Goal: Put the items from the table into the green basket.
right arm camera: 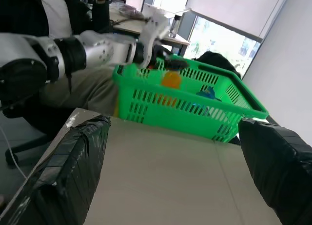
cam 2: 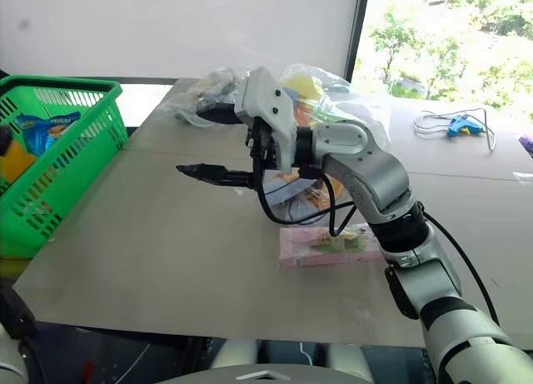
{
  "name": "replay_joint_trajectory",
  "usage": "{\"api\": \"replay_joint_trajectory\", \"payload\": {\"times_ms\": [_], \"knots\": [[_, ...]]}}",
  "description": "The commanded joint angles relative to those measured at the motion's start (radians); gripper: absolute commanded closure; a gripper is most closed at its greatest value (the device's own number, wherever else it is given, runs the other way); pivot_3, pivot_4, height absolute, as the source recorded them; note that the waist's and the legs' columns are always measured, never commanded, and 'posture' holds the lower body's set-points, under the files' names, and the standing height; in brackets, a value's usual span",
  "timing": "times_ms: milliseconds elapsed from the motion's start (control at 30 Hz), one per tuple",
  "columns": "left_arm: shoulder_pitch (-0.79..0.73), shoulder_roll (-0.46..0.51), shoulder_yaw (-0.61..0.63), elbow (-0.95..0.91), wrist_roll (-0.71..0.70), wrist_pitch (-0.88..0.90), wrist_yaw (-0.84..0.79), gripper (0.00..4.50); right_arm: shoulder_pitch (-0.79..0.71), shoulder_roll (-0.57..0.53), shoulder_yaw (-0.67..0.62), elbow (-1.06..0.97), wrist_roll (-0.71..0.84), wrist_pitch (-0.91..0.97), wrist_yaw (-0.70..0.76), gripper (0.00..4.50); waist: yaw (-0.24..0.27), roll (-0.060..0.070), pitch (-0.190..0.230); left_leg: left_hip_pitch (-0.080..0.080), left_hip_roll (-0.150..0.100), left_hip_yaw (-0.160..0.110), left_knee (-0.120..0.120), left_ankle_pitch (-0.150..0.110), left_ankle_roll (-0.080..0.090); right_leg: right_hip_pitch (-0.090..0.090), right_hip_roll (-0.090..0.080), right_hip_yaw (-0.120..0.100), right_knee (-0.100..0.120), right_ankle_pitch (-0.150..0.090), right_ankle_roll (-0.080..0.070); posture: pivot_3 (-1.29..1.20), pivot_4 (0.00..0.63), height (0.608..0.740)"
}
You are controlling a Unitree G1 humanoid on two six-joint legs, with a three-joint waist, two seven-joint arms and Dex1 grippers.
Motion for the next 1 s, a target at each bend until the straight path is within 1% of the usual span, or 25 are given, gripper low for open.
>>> {"api": "replay_joint_trajectory", "payload": {"times_ms": [33, 67, 133, 200, 267, 300, 333, 367, 433, 467, 500, 567, 600, 633, 667, 700, 733, 800, 867, 933, 1000], "knots": [[-0.010, -0.003, -0.009, -0.050, 0.015, -0.068, 0.039, 0.06, -0.026, -0.004, -0.032, -0.017, -0.003, 0.007, -0.004, 0.00, 0.000, 0.008, -0.001, 0.000, 0.000, 0.001, 0.000, 0.000, 0.000, -0.001, 0.000, 0.000, 0.000, 0.000, 0.000, 0.11, 0.004, 0.740], [-0.005, -0.019, -0.011, -0.086, 0.011, -0.059, 0.055, 0.06, -0.020, -0.007, -0.033, -0.021, -0.004, 0.011, -0.006, 0.00, 0.001, 0.009, -0.002, -0.001, 0.000, 0.002, -0.001, 0.001, 0.002, -0.002, 0.000, -0.001, 0.000, 0.000, 0.000, 0.11, 0.004, 0.740], [0.007, -0.085, 0.000, -0.234, -0.068, 0.015, 0.030, 0.06, -0.001, -0.026, -0.040, -0.037, -0.005, 0.017, -0.005, 0.00, 0.003, 0.009, -0.002, -0.001, 0.001, 0.003, -0.001, 0.003, 0.005, -0.003, 0.002, -0.003, 0.001, -0.001, -0.001, 0.12, 0.002, 0.740], [0.053, -0.165, -0.013, -0.495, -0.266, 0.237, -0.081, 0.06, 0.030, -0.059, -0.067, -0.063, 0.010, 0.036, -0.010, 0.00, 0.008, 0.008, -0.002, -0.002, 0.002, 0.003, 0.000, 0.003, 0.006, -0.002, 0.002, -0.003, 0.001, -0.001, -0.001, 0.12, 0.000, 0.740], [0.172, -0.211, -0.101, -0.843, -0.539, 0.544, -0.184, 0.06, 0.101, -0.144, -0.114, -0.122, 0.030, 0.062, 0.009, 0.00, 0.006, 0.006, -0.004, -0.004, 0.003, 0.004, 0.005, 0.002, 0.006, 0.000, 0.002, -0.004, 0.001, -0.001, -0.001, 0.10, 0.000, 0.740], [0.223, -0.227, -0.146, -0.977, -0.627, 0.622, -0.221, 0.06, 0.141, -0.193, -0.136, -0.151, 0.036, 0.072, 0.023, 0.00, 0.005, 0.006, -0.004, -0.004, 0.003, 0.001, 0.006, 0.002, 0.007, 0.000, 0.002, -0.003, 0.001, 0.000, 0.000, 0.10, 0.000, 0.740], [0.260, -0.233, -0.181, -1.068, -0.676, 0.672, -0.243, 0.06, 0.175, -0.233, -0.154, -0.173, 0.040, 0.076, 0.034, 0.00, 0.003, 0.007, -0.003, -0.004, 0.003, 0.002, 0.007, 0.001, 0.009, 0.001, 0.001, -0.001, 0.000, 0.000, 0.000, 0.08, 0.000, 0.740], [0.298, -0.224, -0.246, -1.152, -0.710, 0.732, -0.270, 0.06, 0.224, -0.277, -0.187, -0.197, 0.037, 0.060, 0.041, 0.00, 0.001, 0.008, -0.002, -0.003, 0.002, 0.002, 0.008, -0.001, 0.011, 0.003, 0.000, -0.001, -0.001, 0.000, 0.000, 0.07, 0.000, 0.740], [0.342, -0.242, -0.408, -1.265, -0.672, 0.782, -0.272, 0.06, 0.363, -0.396, -0.289, -0.254, 0.047, 0.053, 0.070, 0.00, -0.009, 0.013, -0.002, 0.001, 0.001, 0.005, 0.008, -0.001, 0.013, 0.005, 0.000, 0.002, -0.002, 0.000, 0.001, 0.02, 0.006, 0.740], [0.346, -0.251, -0.486, -1.301, -0.621, 0.768, -0.282, 0.06, 0.431, -0.445, -0.346, -0.284, 0.068, 0.060, 0.086, 0.00, -0.012, 0.018, -0.002, 0.002, 0.000, 0.005, 0.008, -0.002, 0.013, 0.006, 0.000, 0.002, -0.002, 0.000, 0.001, -0.01, 0.011, 0.740], [0.336, -0.271, -0.540, -1.313, -0.571, 0.743, -0.275, 0.06, 0.485, -0.482, -0.395, -0.309, 0.089, 0.071, 0.094, 0.00, -0.018, 0.024, 0.000, 0.003, -0.001, 0.006, 0.008, -0.002, 0.013, 0.007, 0.001, 0.002, -0.002, -0.001, 0.002, -0.03, 0.012, 0.740], [0.294, -0.309, -0.622, -1.321, -0.505, 0.747, -0.232, 0.06, 0.573, -0.541, -0.479, -0.347, 0.115, 0.079, 0.102, 0.00, -0.029, 0.030, 0.003, 0.005, -0.005, 0.009, 0.008, -0.001, 0.013, 0.008, 0.007, 0.003, 0.000, -0.002, 0.002, -0.07, 0.019, 0.740], [0.281, -0.321, -0.638, -1.321, -0.491, 0.759, -0.219, 0.06, 0.596, -0.556, -0.498, -0.358, 0.123, 0.079, 0.100, 0.00, -0.036, 0.031, 0.004, 0.007, -0.004, 0.008, 0.008, -0.001, 0.013, 0.008, 0.011, 0.005, 0.000, -0.002, 0.002, -0.08, 0.021, 0.740], [0.236, -0.300, -0.713, -1.340, -0.429, 0.791, -0.212, 0.06, 0.631, -0.571, -0.536, -0.373, 0.135, 0.081, 0.098, 0.00, -0.049, 0.031, 0.006, 0.008, -0.004, 0.005, 0.008, -0.001, 0.013, 0.009, 0.018, 0.010, 0.000, -0.002, 0.002, -0.08, 0.022, 0.740], [0.171, -0.296, -0.775, -1.335, -0.444, 0.861, -0.259, 0.06, 0.676, -0.588, -0.587, -0.393, 0.159, 0.096, 0.102, 0.00, -0.058, 0.031, 0.006, 0.013, -0.004, 0.001, 0.008, -0.001, 0.013, 0.012, 0.021, 0.015, 0.000, -0.002, 0.001, -0.11, 0.026, 0.740], [0.124, -0.292, -0.818, -1.329, -0.456, 0.911, -0.297, 0.06, 0.708, -0.601, -0.622, -0.408, 0.180, 0.107, 0.102, 0.00, -0.063, 0.031, 0.006, 0.018, -0.004, -0.003, 0.008, -0.001, 0.013, 0.016, 0.022, 0.017, -0.001, -0.003, 0.002, -0.12, 0.029, 0.740], [0.070, -0.308, -0.863, -1.307, -0.453, 0.929, -0.336, 0.06, 0.754, -0.618, -0.672, -0.426, 0.202, 0.121, 0.113, 0.00, -0.073, 0.032, 0.006, 0.020, -0.004, -0.006, 0.008, -0.001, 0.013, 0.018, 0.028, 0.016, -0.001, -0.004, 0.003, -0.14, 0.032, 0.740], [-0.018, -0.354, -0.920, -1.247, -0.465, 0.980, -0.390, 0.06, 0.848, -0.655, -0.772, -0.465, 0.271, 0.171, 0.148, 0.00, -0.081, 0.035, 0.008, 0.021, -0.008, -0.012, 0.008, -0.001, 0.013, 0.019, 0.030, 0.018, -0.001, -0.004, 0.003, -0.18, 0.043, 0.740], [-0.093, -0.406, -0.981, -1.183, -0.448, 1.032, -0.415, 0.06, 0.957, -0.697, -0.871, -0.504, 0.335, 0.220, 0.204, 0.00, -0.089, 0.038, 0.010, 0.024, -0.010, -0.013, 0.008, -0.001, 0.013, 0.020, 0.030, 0.021, -0.001, -0.005, 0.003, -0.20, 0.049, 0.740], [-0.149, -0.457, -1.048, -1.127, -0.401, 1.046, -0.424, 0.06, 1.052, -0.727, -0.948, -0.531, 0.350, 0.238, 0.246, 0.00, -0.108, 0.039, 0.014, 0.024, -0.011, -0.014, 0.007, -0.002, 0.013, 0.020, 0.029, 0.023, -0.001, -0.005, 0.003, -0.25, 0.065, 0.740], [-0.209, -0.522, -1.126, -1.048, -0.341, 1.073, -0.406, 0.06, 1.129, -0.745, -1.021, -0.549, 0.351, 0.246, 0.278, 0.00, -0.122, 0.037, 0.020, 0.024, -0.011, -0.013, 0.007, -0.002, 0.013, 0.020, 0.029, 0.026, -0.002, -0.004, 0.004, -0.27, 0.072, 0.740]]}}
